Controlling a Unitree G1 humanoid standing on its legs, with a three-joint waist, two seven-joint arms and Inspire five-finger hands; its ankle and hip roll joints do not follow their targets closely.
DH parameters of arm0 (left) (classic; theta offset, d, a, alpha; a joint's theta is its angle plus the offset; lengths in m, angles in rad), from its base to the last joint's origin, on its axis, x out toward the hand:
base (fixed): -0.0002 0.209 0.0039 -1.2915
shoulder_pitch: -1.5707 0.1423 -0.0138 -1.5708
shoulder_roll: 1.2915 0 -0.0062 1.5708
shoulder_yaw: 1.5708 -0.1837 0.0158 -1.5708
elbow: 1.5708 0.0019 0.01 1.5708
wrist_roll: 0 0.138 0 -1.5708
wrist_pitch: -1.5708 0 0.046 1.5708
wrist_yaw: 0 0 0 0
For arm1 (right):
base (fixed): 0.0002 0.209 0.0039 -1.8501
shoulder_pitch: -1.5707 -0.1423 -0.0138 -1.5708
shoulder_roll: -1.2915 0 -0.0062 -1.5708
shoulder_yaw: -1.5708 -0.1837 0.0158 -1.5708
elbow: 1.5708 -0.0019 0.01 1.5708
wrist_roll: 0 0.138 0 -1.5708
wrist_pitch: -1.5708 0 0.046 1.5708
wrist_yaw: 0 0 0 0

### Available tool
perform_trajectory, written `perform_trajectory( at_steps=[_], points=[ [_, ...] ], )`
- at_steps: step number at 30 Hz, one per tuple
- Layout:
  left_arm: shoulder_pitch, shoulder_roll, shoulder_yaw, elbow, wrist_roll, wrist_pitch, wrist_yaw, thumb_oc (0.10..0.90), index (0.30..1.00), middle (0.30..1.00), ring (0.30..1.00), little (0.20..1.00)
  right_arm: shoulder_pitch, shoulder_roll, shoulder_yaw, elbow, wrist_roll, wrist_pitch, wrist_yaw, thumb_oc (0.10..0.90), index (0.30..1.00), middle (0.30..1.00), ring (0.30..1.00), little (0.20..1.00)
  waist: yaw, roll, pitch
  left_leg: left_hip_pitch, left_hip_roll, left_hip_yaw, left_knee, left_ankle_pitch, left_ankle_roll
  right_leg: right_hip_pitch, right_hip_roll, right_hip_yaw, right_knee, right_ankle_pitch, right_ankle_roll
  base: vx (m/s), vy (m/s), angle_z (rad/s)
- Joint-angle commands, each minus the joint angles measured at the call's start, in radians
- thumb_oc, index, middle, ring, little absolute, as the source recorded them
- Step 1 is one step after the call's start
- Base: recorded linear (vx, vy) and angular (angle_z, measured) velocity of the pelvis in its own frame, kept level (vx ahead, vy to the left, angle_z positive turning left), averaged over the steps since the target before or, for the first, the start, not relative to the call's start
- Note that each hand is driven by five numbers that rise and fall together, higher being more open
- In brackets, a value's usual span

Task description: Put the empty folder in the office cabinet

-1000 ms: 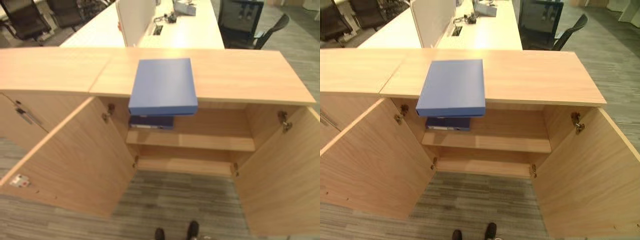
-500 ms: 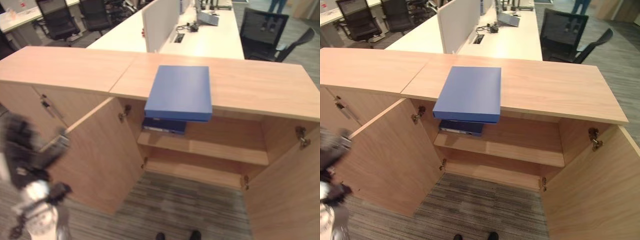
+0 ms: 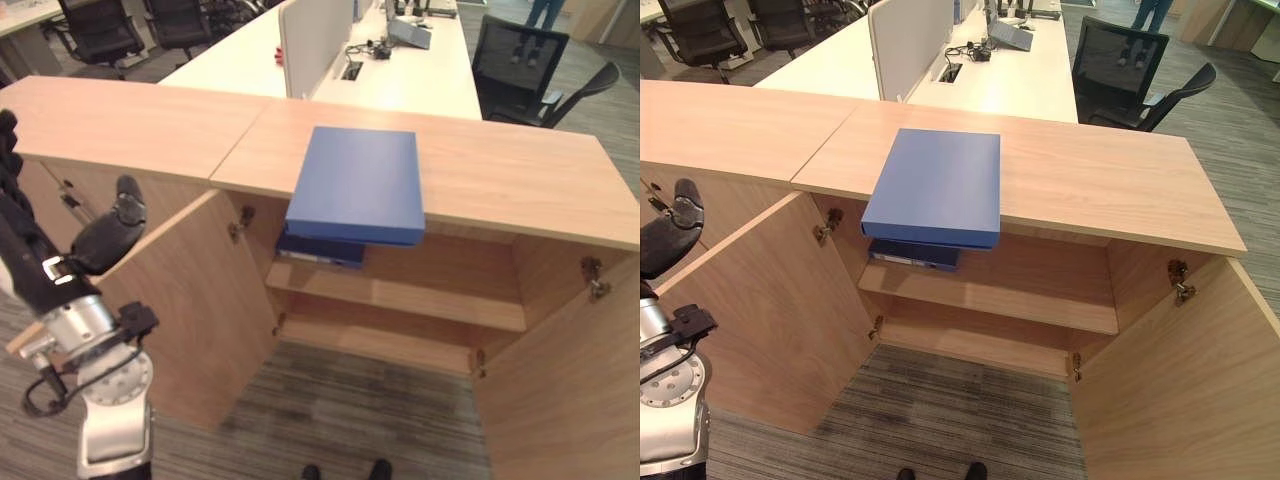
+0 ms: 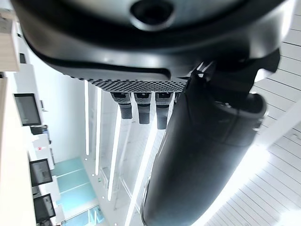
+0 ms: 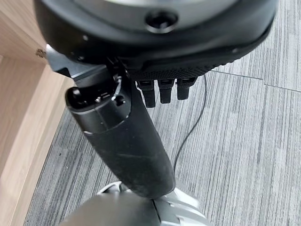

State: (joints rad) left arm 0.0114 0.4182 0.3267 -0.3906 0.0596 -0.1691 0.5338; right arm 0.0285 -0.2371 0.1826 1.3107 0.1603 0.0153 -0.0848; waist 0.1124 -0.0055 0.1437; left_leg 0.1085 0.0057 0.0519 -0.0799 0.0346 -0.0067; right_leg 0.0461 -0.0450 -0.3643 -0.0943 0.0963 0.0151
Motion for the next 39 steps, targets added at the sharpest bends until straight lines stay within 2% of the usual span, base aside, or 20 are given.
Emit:
perform_trajectory(
  at_steps=[1,2,3,4,14,19,22,23,25,30,39],
  points=[
    [-0.077,0.149,-0.059,-0.112,0.002,-0.097,-0.115,0.800,0.900,0.900,0.900,0.900,-0.064,0.019,0.049,0.033,-0.004,-0.002,-0.001,0.800,0.900,0.900,0.900,0.900,-0.003,-0.016,-0.057,0.005,0.003,0.003,-0.007,-0.060,-0.056,0.074,-0.045,0.031,0.007,-0.072,0.099,0.00,0.016,0.03],
    [-0.066,0.173,-0.108,-0.116,-0.046,-0.100,-0.203,0.800,0.900,0.900,0.900,0.900,-0.066,0.012,0.046,0.034,-0.008,0.007,0.011,0.800,0.900,0.900,0.900,0.900,-0.013,-0.014,-0.060,0.008,0.001,0.007,-0.007,-0.063,-0.054,0.074,-0.044,0.033,0.007,-0.069,0.098,0.00,0.000,0.00],
    [-0.067,0.174,-0.109,-0.114,-0.049,-0.101,-0.207,0.800,0.900,0.900,0.900,0.900,-0.065,0.013,0.045,0.034,-0.008,0.008,0.011,0.800,0.900,0.900,0.900,0.900,-0.012,-0.014,-0.061,0.008,0.001,0.007,-0.007,-0.064,-0.054,0.074,-0.044,0.033,0.007,-0.069,0.098,0.00,0.000,0.00],
    [-0.060,0.191,-0.142,-0.122,-0.074,-0.102,-0.264,0.800,0.900,0.900,0.900,0.900,-0.068,0.007,0.047,0.032,-0.011,0.014,0.023,0.800,0.900,0.900,0.900,0.900,-0.020,-0.014,-0.063,0.009,0.001,0.011,-0.007,-0.066,-0.053,0.074,-0.044,0.037,0.007,-0.067,0.098,0.00,0.000,0.00],
    [-0.068,0.261,-0.229,-0.147,-0.090,-0.082,-0.396,0.800,0.900,0.900,0.900,0.900,-0.071,-0.001,0.064,0.016,-0.029,0.023,0.048,0.800,0.900,0.900,0.900,0.900,-0.034,-0.018,-0.073,0.018,0.004,0.026,-0.007,-0.070,-0.052,0.078,-0.038,0.049,0.007,-0.066,0.098,0.00,0.003,-0.07],
    [-0.092,0.295,-0.266,-0.163,-0.065,-0.081,-0.417,0.800,0.900,0.900,0.900,0.900,-0.072,0.006,0.076,0.022,-0.036,0.023,0.052,0.800,0.900,0.900,0.900,0.900,-0.038,-0.020,-0.077,0.023,0.005,0.028,-0.007,-0.074,-0.052,0.083,-0.038,0.051,0.007,-0.066,0.099,0.00,0.000,-0.01],
    [-0.116,0.332,-0.300,-0.161,-0.010,-0.077,-0.426,0.800,0.900,0.900,0.900,0.900,-0.072,0.010,0.086,0.022,-0.039,0.023,0.052,0.800,0.900,0.900,0.900,0.900,-0.042,-0.019,-0.081,0.027,0.004,0.030,-0.007,-0.076,-0.051,0.084,-0.037,0.054,0.007,-0.067,0.100,0.01,0.001,-0.01],
    [-0.141,0.355,-0.311,-0.147,0.074,-0.073,-0.399,0.800,0.900,0.900,0.900,0.900,-0.072,0.014,0.092,0.023,-0.039,0.022,0.049,0.800,0.900,0.900,0.900,0.900,-0.046,-0.019,-0.083,0.030,0.004,0.032,-0.007,-0.078,-0.051,0.085,-0.036,0.057,0.007,-0.067,0.099,0.00,0.000,0.00],
    [-0.161,0.371,-0.327,-0.134,0.156,-0.069,-0.376,0.800,0.900,0.900,0.900,0.900,-0.070,0.016,0.097,0.022,-0.040,0.019,0.042,0.800,0.900,0.900,0.900,0.900,-0.049,-0.021,-0.083,0.031,0.003,0.033,-0.007,-0.079,-0.051,0.085,-0.036,0.059,0.007,-0.066,0.100,0.01,0.001,-0.02],
    [-0.228,0.415,-0.397,-0.083,0.303,-0.062,-0.379,0.800,0.900,0.900,0.900,0.900,-0.068,0.016,0.103,0.019,-0.039,0.015,0.031,0.800,0.900,0.900,0.900,0.900,-0.060,-0.022,-0.087,0.033,0.003,0.039,-0.007,-0.081,-0.050,0.084,-0.033,0.066,0.007,-0.066,0.102,0.00,0.000,0.00],
    [-0.304,0.417,-0.489,-0.017,0.407,-0.053,-0.374,0.800,0.900,0.900,0.900,0.900,-0.057,0.017,0.105,0.028,-0.046,0.018,0.025,0.800,0.900,0.900,0.900,0.900,-0.076,-0.018,-0.096,0.039,0.001,0.047,-0.007,-0.087,-0.045,0.081,-0.030,0.079,0.007,-0.065,0.102,0.00,0.002,-0.08]
  ],
)
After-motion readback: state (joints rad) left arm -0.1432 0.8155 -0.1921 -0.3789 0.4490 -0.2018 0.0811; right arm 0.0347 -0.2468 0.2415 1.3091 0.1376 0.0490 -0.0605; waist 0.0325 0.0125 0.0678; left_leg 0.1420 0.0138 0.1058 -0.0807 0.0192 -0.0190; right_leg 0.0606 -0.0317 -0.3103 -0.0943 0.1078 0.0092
